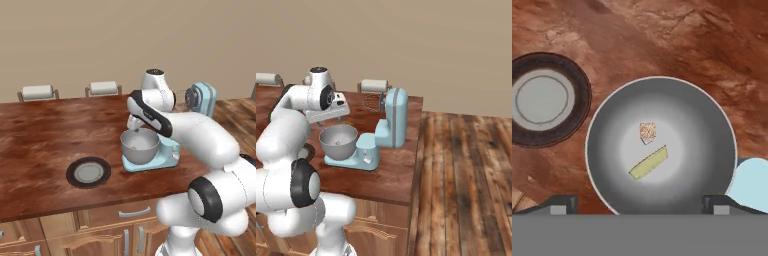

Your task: Add butter and sugar cubes to the stand mixer bowl and then turn on the stand mixer to begin making frosting.

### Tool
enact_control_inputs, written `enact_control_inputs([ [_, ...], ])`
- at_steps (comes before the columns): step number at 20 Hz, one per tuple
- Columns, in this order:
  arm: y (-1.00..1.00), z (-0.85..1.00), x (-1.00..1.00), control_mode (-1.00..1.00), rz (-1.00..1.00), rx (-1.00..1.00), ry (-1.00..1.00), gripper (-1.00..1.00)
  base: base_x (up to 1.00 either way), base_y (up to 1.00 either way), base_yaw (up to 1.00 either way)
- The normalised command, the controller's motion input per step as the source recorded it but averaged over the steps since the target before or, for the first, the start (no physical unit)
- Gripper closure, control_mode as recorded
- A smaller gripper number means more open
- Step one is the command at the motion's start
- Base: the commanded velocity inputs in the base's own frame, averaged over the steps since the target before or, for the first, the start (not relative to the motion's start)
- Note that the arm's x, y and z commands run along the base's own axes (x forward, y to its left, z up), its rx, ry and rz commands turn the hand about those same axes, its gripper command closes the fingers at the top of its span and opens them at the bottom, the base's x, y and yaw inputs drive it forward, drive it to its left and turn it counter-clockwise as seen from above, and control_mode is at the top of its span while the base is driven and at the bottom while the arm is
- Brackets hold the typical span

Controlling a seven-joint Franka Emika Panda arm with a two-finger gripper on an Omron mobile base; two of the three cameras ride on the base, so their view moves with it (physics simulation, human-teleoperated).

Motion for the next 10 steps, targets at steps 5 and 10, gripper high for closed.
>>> enact_control_inputs([
  [5,-0.7,0.21,-0.69,-1.0,-0.01,0.05,-0.04,-1.0,0.0,0.0,0.0],
  [10,-0.9,0.0,-0.46,-1.0,-0.05,0.07,-0.04,-1.0,0.0,0.0,0.0],
])
